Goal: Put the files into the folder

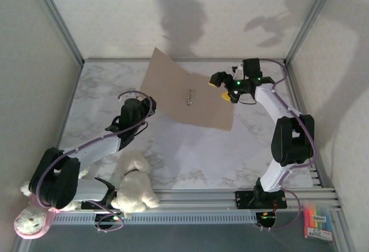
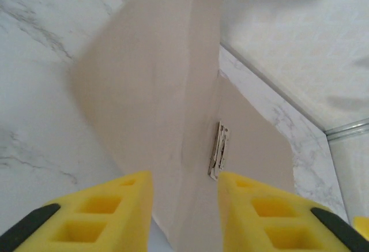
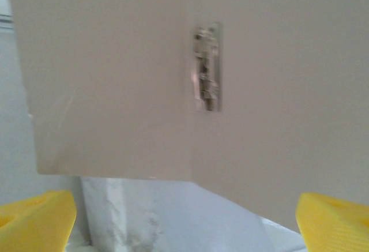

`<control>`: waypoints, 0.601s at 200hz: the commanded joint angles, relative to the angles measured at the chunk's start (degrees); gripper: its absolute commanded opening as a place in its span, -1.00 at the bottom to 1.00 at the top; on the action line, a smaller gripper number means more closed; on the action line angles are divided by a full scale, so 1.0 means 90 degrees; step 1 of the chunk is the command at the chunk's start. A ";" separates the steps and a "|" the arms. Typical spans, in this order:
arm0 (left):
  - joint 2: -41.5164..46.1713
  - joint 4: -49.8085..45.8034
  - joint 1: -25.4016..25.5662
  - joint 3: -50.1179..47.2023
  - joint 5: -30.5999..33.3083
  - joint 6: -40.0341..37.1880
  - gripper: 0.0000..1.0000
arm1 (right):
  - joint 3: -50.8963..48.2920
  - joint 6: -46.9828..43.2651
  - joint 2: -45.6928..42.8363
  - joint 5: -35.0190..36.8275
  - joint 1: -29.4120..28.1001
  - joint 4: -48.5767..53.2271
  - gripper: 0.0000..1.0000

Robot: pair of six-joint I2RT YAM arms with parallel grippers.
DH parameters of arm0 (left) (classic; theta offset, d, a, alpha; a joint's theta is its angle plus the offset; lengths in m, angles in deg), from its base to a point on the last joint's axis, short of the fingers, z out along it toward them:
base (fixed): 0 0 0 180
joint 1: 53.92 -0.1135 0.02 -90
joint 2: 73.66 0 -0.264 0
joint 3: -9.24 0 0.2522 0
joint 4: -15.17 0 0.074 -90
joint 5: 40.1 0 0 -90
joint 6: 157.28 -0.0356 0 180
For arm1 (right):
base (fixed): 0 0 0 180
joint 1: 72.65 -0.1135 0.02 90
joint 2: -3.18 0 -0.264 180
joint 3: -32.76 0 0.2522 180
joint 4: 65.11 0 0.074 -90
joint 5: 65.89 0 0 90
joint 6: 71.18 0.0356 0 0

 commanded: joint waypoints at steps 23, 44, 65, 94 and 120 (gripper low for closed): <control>0.0845 -0.0503 0.0346 -0.0030 0.1152 -0.0639 0.01 | -0.0327 -0.0383 0.0311 0.0923 0.0024 0.0095 0.96; 0.0469 -0.0436 0.0343 0.0202 0.1023 -0.1178 0.29 | -0.0215 -0.0437 0.0673 0.0995 0.0037 -0.0032 0.95; -0.0229 -0.0510 0.0179 0.0696 0.0691 -0.1445 0.48 | -0.0026 -0.0442 0.1024 0.1115 0.0048 -0.0171 0.95; -0.1269 -0.0533 -0.0237 0.1373 -0.0154 -0.1543 0.57 | 0.0418 -0.0448 0.1560 0.1129 0.0041 -0.0126 0.94; -0.2146 -0.0714 -0.0562 0.1977 -0.0648 -0.1458 0.60 | 0.0749 -0.0495 0.1923 0.1229 0.0042 -0.0066 0.94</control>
